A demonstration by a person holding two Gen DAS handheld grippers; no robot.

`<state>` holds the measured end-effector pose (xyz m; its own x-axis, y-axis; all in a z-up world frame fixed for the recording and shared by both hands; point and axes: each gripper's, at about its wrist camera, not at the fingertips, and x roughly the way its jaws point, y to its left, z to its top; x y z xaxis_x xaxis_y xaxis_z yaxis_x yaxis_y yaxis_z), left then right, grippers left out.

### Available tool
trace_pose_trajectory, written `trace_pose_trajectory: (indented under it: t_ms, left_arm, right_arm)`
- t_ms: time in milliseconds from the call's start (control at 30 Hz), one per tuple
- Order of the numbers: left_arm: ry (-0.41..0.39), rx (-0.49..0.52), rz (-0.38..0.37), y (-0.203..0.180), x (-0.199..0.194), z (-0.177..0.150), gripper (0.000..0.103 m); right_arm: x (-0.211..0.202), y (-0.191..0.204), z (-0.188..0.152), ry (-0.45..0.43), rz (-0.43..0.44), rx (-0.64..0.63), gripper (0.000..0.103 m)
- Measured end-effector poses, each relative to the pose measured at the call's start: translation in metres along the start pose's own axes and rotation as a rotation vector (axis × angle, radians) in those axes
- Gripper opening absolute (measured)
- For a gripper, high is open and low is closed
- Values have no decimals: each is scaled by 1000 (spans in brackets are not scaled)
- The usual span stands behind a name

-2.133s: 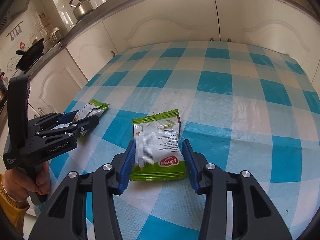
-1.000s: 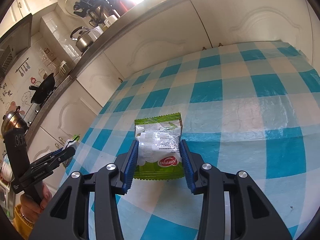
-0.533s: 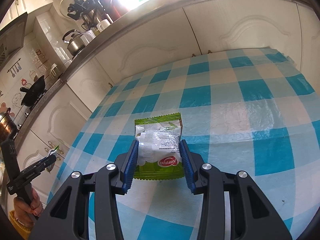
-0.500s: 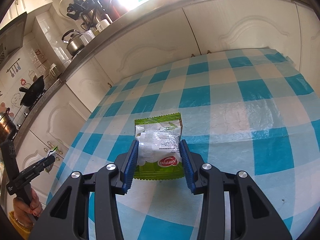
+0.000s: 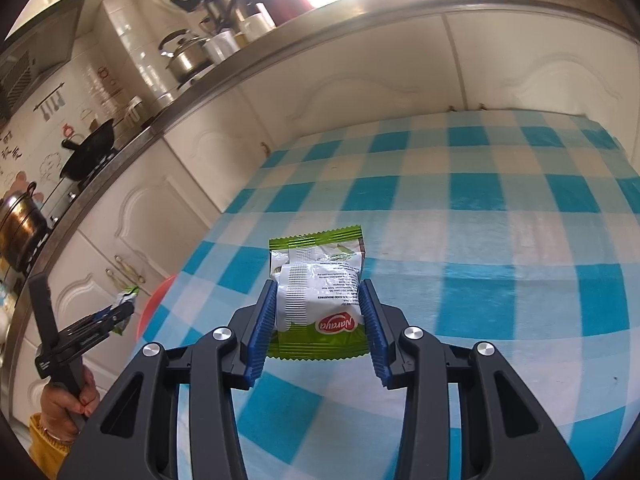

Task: Collect trash
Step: 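Carry both green packets to the red bucket and open both tools to drop them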

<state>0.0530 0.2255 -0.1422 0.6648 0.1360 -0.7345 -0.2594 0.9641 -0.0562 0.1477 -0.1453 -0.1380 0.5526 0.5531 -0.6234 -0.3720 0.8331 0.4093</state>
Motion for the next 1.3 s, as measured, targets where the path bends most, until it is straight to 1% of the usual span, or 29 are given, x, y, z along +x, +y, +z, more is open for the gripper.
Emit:
trace_pose_trajectory:
  t_ms: [300, 600, 733, 900, 1000, 1233, 1300]
  left_arm:
    - [27, -19, 65, 27, 11, -7, 46]
    - [57, -40, 89, 51, 21, -14, 45]
    - [63, -43, 97, 57, 23, -15, 46]
    - [74, -47, 103, 62, 29, -15, 45]
    - [85, -50, 102, 64, 35, -17, 45]
    - [108, -62, 99, 69, 46, -21, 45]
    - [114, -64, 101, 71, 48, -22, 45]
  right_arm:
    - [24, 80, 4, 79, 91, -132, 43]
    - [70, 178, -1, 177, 194, -328, 43]
    - [90, 209, -3, 216, 224, -375, 43]
    - [117, 238, -7, 268, 243, -417, 43]
    - [130, 249, -10, 293, 238, -439, 43]
    - [154, 262, -18, 336, 231, -461, 44]
    - [160, 264, -18, 343, 229, -462, 46]
